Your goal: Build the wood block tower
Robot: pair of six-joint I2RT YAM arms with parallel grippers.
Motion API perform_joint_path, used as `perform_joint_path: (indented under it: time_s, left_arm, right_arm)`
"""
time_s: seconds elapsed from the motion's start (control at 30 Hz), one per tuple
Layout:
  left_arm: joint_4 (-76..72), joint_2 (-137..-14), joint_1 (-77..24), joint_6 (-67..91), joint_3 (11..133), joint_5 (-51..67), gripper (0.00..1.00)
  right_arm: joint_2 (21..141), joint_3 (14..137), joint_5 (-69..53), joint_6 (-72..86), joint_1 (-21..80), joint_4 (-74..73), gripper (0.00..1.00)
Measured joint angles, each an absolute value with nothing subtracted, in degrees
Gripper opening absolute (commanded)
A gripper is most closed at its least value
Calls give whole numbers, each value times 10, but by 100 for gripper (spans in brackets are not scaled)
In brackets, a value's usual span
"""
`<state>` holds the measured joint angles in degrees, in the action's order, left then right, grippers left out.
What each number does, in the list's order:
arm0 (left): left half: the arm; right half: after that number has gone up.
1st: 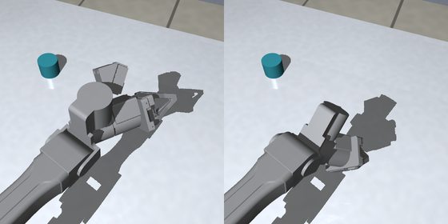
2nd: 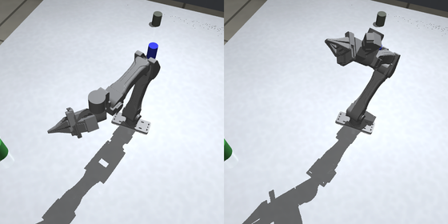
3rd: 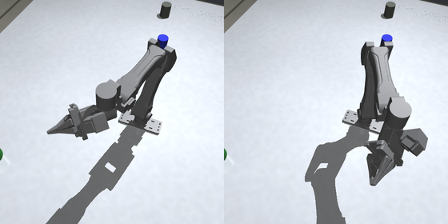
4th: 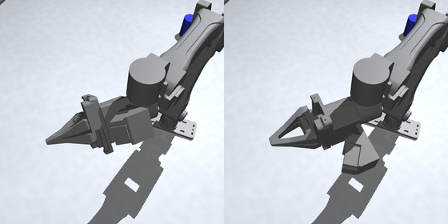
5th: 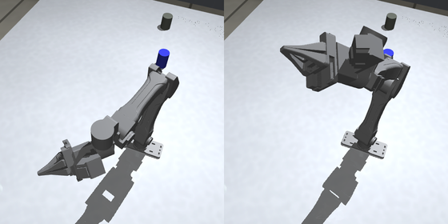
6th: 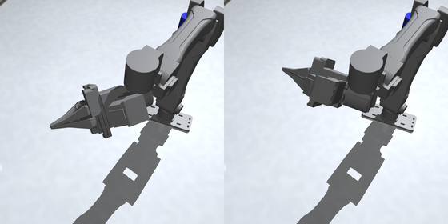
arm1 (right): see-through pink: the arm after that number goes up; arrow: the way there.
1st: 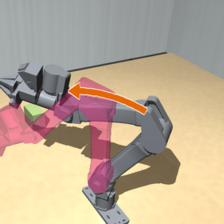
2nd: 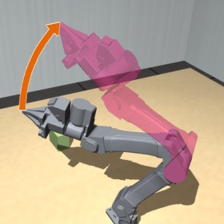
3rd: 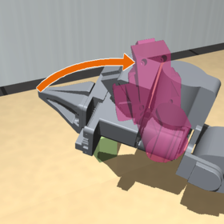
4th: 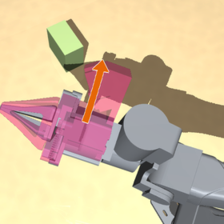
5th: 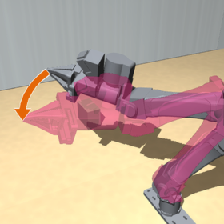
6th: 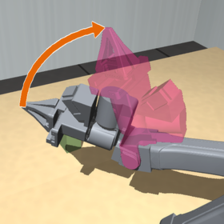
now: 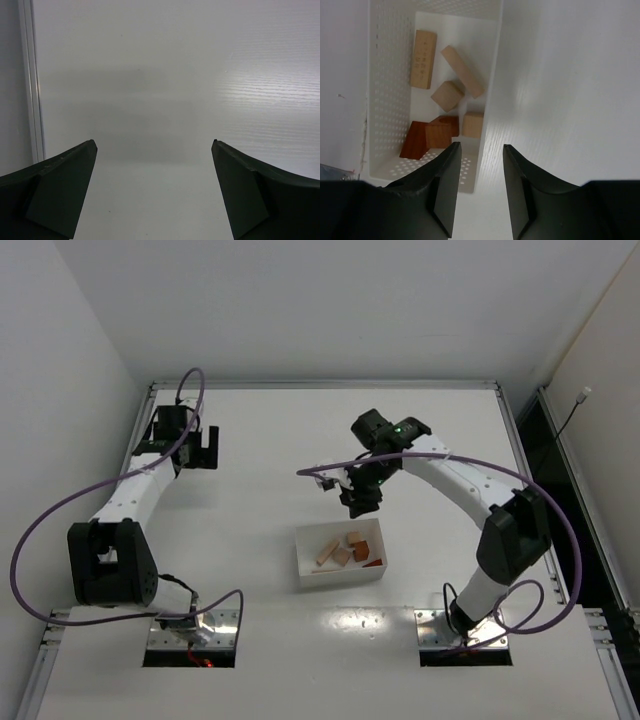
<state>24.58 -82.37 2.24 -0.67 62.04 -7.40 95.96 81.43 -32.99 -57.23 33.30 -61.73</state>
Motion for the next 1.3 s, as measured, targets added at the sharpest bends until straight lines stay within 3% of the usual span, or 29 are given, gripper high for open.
perform_joint_path:
  time_s: [0.97,1.07,1.17,1.3]
  left_arm:
    - [249,-855,64,-8,622,-76,99]
    - [248,-855,65,-8,622,-77,99]
    - [248,-856,65,-8,622,-78,99]
    - [248,-856,65,-8,621,-80,99]
  right_arm:
    - [1087,814,-332,-564,344,-611,32]
    - [1088,814,-332,-548,355,-594,25]
    - [1088,810,-331,-530,365,-577,1]
    - [1088,806,-328,-518,369,-550,0]
